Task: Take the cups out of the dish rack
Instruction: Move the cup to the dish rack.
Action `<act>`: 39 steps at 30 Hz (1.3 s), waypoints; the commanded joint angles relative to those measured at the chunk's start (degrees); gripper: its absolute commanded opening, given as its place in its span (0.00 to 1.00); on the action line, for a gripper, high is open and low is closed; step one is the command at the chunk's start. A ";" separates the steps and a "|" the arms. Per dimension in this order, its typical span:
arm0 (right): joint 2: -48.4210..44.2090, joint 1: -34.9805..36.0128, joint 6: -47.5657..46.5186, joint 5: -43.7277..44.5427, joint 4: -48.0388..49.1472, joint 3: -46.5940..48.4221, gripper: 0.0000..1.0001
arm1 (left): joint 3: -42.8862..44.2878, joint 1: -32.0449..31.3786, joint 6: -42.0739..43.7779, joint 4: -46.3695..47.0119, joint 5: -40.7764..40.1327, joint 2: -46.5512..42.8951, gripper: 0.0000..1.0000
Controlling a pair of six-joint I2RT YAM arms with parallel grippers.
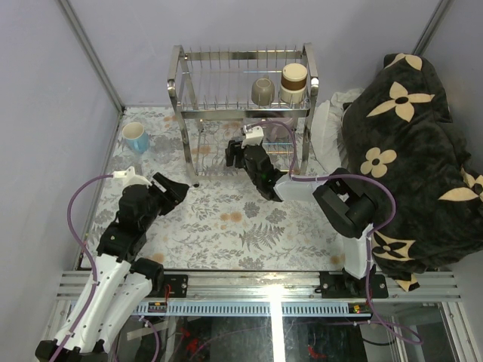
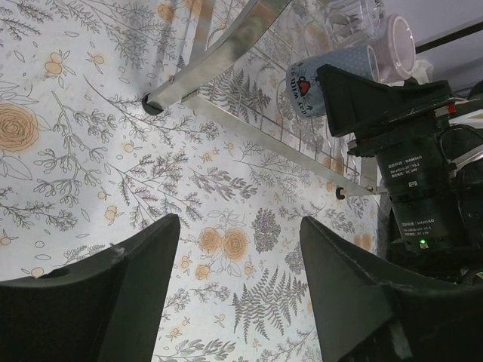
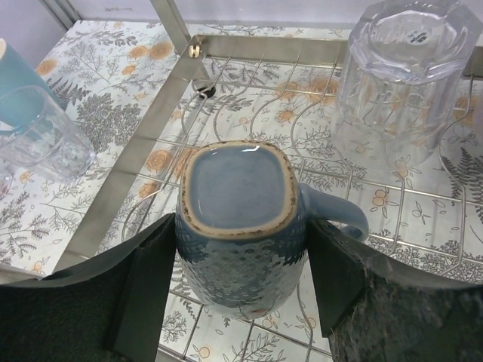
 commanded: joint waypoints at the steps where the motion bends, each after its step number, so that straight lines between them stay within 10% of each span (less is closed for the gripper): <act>1: -2.04 0.21 -1.19 -1.77 2.22 2.29 0.00 | -1.23 -0.29 0.36 2.45 0.49 -0.34 0.65; 15: 5.49 0.16 -9.24 0.32 2.99 5.19 0.01 | -1.41 -0.32 0.34 2.72 0.81 -0.51 0.65; 28: 7.92 0.21 -9.35 1.20 3.94 5.78 0.58 | -1.41 -0.34 0.50 2.64 0.81 -0.33 0.65; 39: 6.38 0.21 -8.78 0.33 3.41 5.21 0.83 | -1.50 -0.36 0.41 2.64 0.68 -0.37 0.65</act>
